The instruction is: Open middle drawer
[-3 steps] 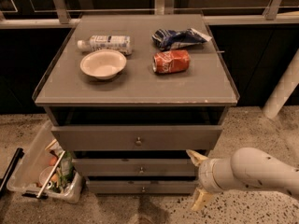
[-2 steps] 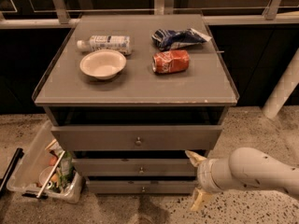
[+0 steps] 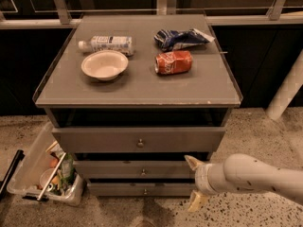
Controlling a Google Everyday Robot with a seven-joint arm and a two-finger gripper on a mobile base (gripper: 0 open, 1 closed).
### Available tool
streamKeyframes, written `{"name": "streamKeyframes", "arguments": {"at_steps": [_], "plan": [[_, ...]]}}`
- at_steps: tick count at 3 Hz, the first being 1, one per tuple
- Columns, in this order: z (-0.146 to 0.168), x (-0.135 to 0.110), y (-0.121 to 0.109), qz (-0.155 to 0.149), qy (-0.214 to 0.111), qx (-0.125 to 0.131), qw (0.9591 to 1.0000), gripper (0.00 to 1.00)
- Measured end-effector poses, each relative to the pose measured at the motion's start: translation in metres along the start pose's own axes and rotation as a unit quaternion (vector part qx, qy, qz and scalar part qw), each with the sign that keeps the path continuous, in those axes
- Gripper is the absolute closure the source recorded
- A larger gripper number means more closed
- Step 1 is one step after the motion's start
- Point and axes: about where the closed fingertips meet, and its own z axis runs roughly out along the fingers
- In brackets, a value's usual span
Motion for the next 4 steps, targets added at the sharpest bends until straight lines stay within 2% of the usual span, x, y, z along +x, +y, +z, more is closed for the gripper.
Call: {"name": "streamKeyframes", "arguments": {"at_steps": [3, 4], "plan": [[0.064, 0.019, -0.012, -0.018, -0.033, 0.004, 0.9993, 0.0], [0.082, 0.022, -0.026, -0.03, -0.047, 0.011, 0.9984, 0.0]]}}
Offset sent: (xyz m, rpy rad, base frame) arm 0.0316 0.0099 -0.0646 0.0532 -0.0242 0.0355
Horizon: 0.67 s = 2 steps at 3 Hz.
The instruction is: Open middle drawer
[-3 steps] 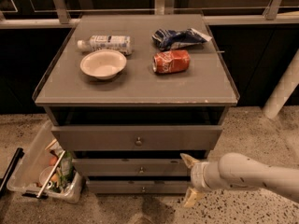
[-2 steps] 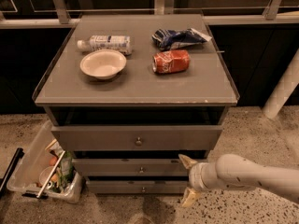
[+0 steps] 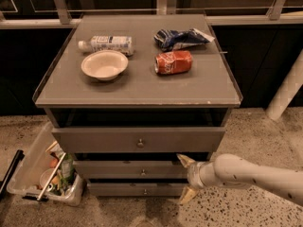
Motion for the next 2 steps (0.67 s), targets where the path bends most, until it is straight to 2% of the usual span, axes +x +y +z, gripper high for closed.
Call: {"name": "streamKeyframes", "arguments": {"at_steps": [2], "plan": [[0.026, 0.011, -0.02, -0.009, -0.016, 0.006, 0.9998, 0.0]]}}
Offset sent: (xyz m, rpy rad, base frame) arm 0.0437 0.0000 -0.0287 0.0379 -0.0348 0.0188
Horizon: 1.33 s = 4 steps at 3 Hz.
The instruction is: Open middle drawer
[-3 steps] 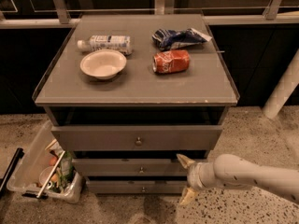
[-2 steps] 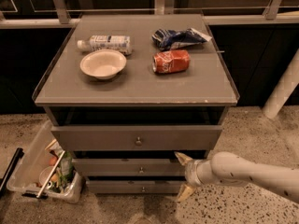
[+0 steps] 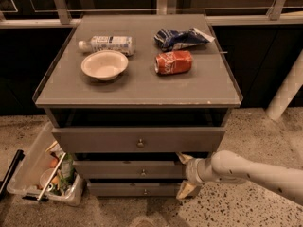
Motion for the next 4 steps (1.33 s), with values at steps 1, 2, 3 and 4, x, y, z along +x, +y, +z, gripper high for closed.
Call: {"name": "streamKeyframes", "arguments": {"at_steps": [1, 2, 3, 4], "plan": [[0.007, 0.009, -0.007, -0.003, 0.001, 0.003, 1.0, 0.0], [0.017, 0.03, -0.007, 0.006, 0.013, 0.0, 0.9999, 0.0], [0.017, 0.03, -0.007, 0.006, 0.013, 0.0, 0.9999, 0.0], [0.017, 0.03, -0.007, 0.006, 0.013, 0.0, 0.9999, 0.18]]}}
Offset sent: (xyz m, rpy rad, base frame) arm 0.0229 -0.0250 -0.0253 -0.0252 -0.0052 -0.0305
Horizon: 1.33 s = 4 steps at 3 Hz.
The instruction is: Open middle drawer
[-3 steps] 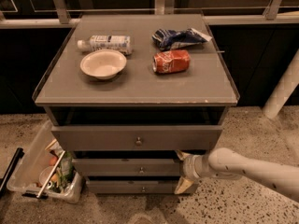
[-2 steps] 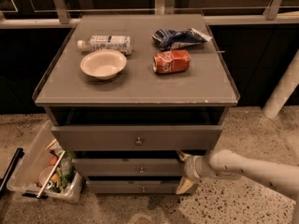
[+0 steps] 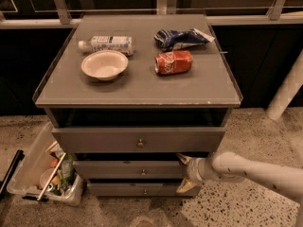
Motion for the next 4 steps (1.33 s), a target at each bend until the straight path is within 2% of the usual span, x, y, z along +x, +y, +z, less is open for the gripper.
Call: {"name": "streamKeyframes", "arguments": {"at_steps": [2, 3, 4], "plan": [[-0.003, -0.005, 0.003, -0.009, -0.001, -0.005, 0.9999, 0.64], [-0.017, -0.005, 0.014, 0.0, -0.002, -0.014, 0.9999, 0.87], [-0.019, -0.006, 0.013, 0.0, -0.002, -0.014, 0.9999, 1.0]]}}
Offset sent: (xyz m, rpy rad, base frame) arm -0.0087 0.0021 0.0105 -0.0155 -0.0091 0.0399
